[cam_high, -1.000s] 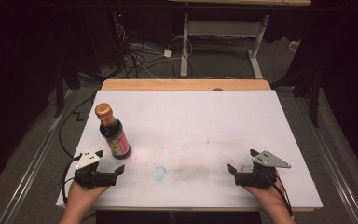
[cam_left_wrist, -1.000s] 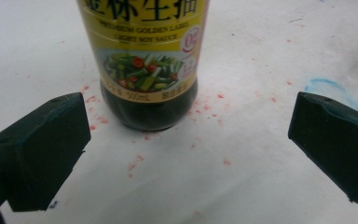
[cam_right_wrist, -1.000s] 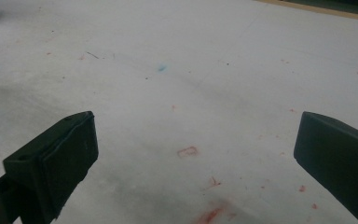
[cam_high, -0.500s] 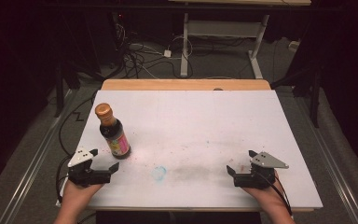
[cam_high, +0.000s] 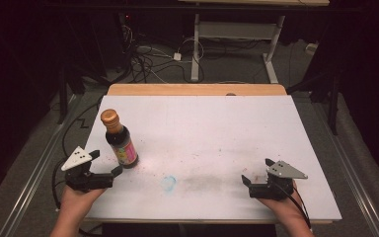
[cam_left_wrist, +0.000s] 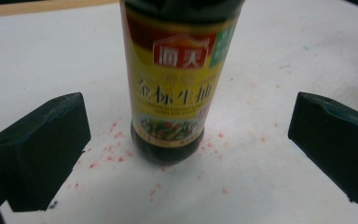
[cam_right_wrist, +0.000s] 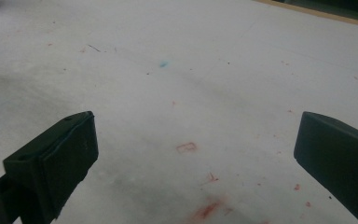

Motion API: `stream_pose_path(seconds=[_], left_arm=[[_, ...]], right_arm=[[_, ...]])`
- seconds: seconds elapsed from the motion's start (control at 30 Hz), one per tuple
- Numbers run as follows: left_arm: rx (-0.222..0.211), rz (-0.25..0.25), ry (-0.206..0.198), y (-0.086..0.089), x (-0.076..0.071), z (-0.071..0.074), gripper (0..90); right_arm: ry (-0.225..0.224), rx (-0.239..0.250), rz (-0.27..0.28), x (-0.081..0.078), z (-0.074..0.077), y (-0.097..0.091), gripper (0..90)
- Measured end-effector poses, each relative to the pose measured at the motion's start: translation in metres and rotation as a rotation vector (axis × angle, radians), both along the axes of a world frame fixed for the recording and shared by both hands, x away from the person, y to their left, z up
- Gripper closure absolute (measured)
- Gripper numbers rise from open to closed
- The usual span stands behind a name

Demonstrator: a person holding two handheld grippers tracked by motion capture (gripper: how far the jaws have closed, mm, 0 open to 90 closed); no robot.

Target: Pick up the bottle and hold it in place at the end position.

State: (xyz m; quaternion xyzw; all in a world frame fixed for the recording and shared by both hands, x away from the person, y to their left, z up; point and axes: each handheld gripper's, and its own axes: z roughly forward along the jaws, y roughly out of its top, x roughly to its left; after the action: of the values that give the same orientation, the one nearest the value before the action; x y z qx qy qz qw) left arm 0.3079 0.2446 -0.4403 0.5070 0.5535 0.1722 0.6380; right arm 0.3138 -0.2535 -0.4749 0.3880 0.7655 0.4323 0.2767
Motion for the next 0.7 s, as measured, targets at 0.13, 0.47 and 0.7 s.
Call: stream_pose_path(seconds=[0.13, 0.47, 0.7], left_arm=[[-0.005, -0.005, -0.025, -0.002, 0.001, 0.016, 0.0], [-0.018, 0.011, -0.076, -0.007, 0.014, 0.045, 0.0], [-0.016, 0.003, -0.057, -0.011, 0.028, 0.033, 0.0]], right_arm=[[0.004, 0.004, 0.000, 0.001, -0.001, 0.000, 0.4], [0.007, 0.000, 0.010, 0.002, -0.002, 0.002, 0.4], [0.013, 0.005, 0.004, 0.002, -0.002, 0.002, 0.4]])
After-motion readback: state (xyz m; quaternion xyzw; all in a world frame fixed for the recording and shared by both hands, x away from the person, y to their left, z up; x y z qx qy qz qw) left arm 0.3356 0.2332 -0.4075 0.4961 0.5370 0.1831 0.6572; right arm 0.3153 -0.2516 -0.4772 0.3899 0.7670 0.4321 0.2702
